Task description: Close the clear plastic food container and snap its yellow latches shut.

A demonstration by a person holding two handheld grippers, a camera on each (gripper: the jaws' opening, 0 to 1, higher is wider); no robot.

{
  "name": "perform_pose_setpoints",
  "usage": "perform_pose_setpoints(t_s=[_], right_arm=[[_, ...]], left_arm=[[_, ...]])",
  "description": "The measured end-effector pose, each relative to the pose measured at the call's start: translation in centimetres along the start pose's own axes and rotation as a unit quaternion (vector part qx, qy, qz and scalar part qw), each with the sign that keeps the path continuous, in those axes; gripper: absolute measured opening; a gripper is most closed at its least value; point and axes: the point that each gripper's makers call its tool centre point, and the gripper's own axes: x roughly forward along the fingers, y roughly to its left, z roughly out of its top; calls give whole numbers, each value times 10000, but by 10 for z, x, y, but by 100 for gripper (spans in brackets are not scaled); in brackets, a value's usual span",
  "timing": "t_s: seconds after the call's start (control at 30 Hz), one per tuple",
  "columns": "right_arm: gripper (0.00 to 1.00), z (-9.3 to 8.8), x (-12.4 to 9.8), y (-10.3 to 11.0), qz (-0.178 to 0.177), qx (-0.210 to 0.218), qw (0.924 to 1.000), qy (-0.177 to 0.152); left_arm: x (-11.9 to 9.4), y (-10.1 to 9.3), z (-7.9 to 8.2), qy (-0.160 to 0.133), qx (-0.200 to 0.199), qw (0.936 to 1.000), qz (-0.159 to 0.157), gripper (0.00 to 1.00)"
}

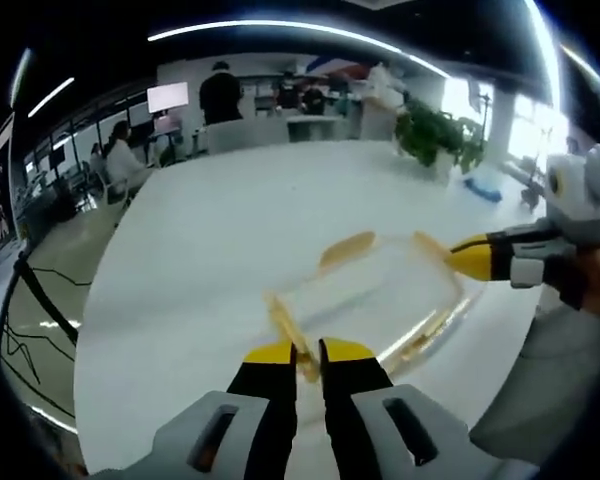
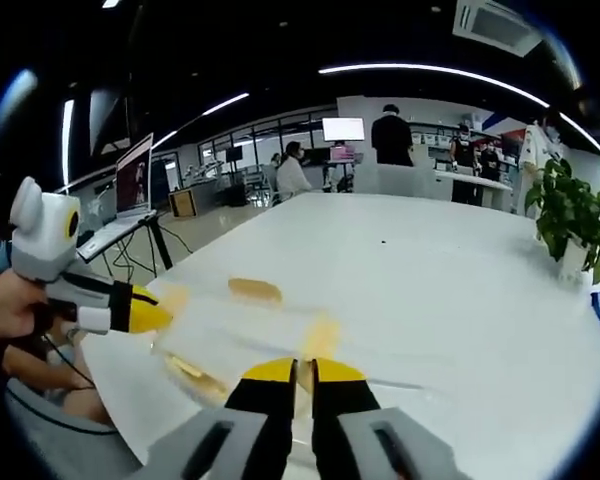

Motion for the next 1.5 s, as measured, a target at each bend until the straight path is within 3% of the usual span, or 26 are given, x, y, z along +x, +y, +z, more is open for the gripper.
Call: perform_pose_setpoints(t_s=[0.93, 1.5], right_arm=[[1, -10, -42, -67, -660, 248, 9975, 18], [0, -13, -51, -89, -762, 220, 9968, 60]], left_arm=[[27, -73, 16, -11, 255, 9976, -650, 6], [32, -98, 16, 52, 494, 9936, -1014, 7]])
